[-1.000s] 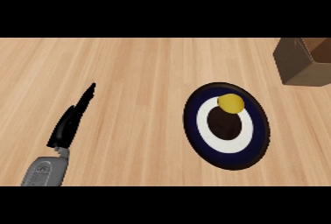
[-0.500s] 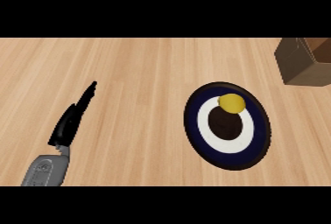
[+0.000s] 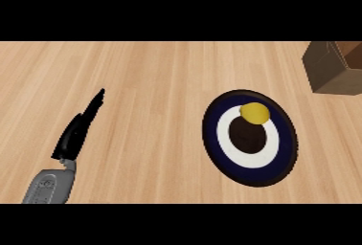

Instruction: Pick the pear from the plate and place it in the cardboard box

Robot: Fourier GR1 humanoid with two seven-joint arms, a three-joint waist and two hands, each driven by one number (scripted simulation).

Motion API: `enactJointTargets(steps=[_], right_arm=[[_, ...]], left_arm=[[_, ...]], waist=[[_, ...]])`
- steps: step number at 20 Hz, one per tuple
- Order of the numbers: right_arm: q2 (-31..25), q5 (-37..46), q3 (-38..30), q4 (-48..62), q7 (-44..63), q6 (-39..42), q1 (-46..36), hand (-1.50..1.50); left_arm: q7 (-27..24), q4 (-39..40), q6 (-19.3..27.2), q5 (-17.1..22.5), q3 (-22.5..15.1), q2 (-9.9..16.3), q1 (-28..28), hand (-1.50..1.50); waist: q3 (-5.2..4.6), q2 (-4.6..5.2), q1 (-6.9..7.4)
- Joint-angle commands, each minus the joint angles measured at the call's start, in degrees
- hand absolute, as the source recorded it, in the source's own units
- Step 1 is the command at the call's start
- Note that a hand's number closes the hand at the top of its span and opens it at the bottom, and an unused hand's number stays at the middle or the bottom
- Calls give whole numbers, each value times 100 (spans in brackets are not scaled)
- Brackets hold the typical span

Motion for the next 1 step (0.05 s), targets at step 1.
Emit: enactJointTargets(steps=[1], right_arm=[[-56, -9, -3, 64, -234, 103, 229, -150]], left_arm=[[25, 33, 49, -70, -104, -110, -24, 0]], waist=[[5, 5, -13]])
